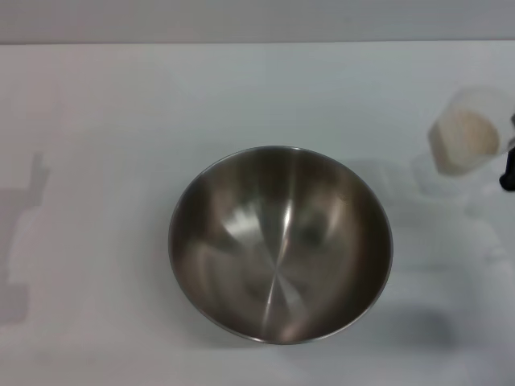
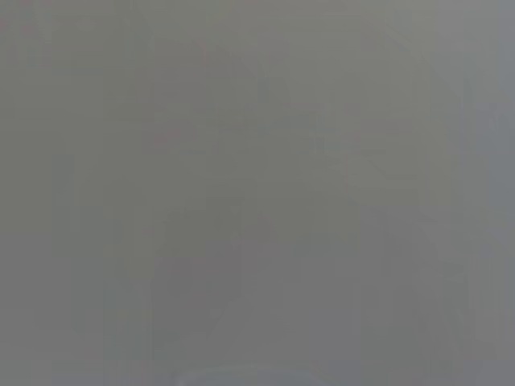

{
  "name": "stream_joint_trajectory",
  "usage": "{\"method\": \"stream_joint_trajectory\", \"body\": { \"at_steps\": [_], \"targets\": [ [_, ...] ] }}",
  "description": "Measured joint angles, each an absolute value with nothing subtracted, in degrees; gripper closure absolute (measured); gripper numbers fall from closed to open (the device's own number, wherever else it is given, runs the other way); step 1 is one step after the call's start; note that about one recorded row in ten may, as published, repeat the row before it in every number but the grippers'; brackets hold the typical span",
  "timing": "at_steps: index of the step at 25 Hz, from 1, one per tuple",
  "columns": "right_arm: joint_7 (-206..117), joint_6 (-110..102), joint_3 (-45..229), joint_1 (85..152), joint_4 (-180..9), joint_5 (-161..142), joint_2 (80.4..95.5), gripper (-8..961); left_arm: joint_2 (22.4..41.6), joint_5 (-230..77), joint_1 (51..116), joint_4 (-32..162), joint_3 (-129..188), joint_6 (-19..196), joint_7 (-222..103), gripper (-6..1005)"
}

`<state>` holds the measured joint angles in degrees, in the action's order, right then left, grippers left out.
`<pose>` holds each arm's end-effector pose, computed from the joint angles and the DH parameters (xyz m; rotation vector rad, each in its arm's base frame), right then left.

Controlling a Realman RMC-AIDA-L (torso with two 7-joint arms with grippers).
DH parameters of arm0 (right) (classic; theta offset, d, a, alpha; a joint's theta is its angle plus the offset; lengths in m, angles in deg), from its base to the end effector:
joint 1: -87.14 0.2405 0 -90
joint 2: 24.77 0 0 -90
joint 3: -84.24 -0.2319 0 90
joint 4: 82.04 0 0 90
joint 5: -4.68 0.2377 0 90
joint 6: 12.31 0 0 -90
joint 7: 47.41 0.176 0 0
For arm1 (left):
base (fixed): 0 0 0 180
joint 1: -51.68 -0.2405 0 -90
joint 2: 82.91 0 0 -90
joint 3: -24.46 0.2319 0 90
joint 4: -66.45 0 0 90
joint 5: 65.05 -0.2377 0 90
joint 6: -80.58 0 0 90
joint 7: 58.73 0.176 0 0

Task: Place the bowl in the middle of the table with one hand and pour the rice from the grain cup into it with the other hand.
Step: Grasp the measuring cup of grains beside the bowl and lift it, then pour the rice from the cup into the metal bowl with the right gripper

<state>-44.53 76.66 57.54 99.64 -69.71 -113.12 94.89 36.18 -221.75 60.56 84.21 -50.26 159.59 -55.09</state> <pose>0.3156 0.2730 -0.0234 -1.5594 0.3668 0.8296 -0.3459 0.3006 0.0294 -1.4090 -0.2752 -0.6034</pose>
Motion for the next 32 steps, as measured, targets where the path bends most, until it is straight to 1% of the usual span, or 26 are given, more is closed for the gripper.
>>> {"method": "stream_joint_trajectory", "body": {
  "at_steps": [1,3,7,8,10,11,12,15,16,17,18,19,21,32],
  "targets": [
    [-46.3,80.9,58.1,100.3,-68.8,-113.6,94.83,941,36.18,-221.7,60.2,84.2,-49.1,159.6,-55.0,157],
    [-47.3,82.5,58.5,100.9,-68.4,-114.0,94.79,940,36.18,-221.7,59.7,84.2,-48.1,159.6,-55.1,157],
    [-54.7,85.6,60.4,104.6,-67.6,-117.5,94.79,940,36.18,-221.6,59.1,84.2,-47.3,159.6,-55.2,157],
    [-61.2,84.8,61.3,106.7,-67.3,-119.8,94.90,939,36.18,-221.4,58.6,84.2,-46.8,159.6,-55.3,157],
    [-74.9,81.8,63.1,108.3,-64.7,-121.6,94.95,939,36.18,-221.1,58.2,84.1,-46.4,159.5,-55.3,157],
    [-74.9,81.8,63.1,108.3,-64.7,-121.6,94.95,939,36.18,-221.1,58.2,84.1,-46.4,159.5,-55.3,157],
    [-85.8,80.1,64.6,108.7,-62.4,-122.0,94.95,939,36.18,-221.0,58.1,84.1,-46.4,159.5,-55.3,157],
    [-90.9,79.7,65.4,108.7,-61.6,-122.0,94.95,938,36.18,-221.0,58.1,84.0,-46.4,159.5,-55.4,157],
    [-102.2,78.7,67.0,108.7,-60.1,-122.1,94.98,938,36.18,-220.9,58.1,83.9,-46.4,159.4,-55.4,157],
    [-102.2,78.7,67.0,108.7,-60.1,-122.1,94.98,938,36.18,-220.9,58.1,83.9,-46.4,159.4,-55.4,157],
    [-111.9,78.0,68.2,108.7,-58.7,-122.2,95.02,937,36.18,-220.7,58.1,83.9,-46.3,159.4,-55.4,157],
    [-111.9,78.0,68.2,108.7,-58.7,-122.2,95.02,937,36.18,-220.7,58.1,83.9,-46.3,159.4,-55.4,157],
    [-125.4,77.6,69.7,108.6,-57.0,-122.6,95.03,937,36.18,-220.7,58.1,83.9,-46.2,159.4,-55.4,157],
    [-147.2,75.8,74.3,108.8,-55.8,-122.7,95.09,935,36.18,-220.6,58.6,83.7,-45.7,159.2,-55.5,157]
  ]
}}
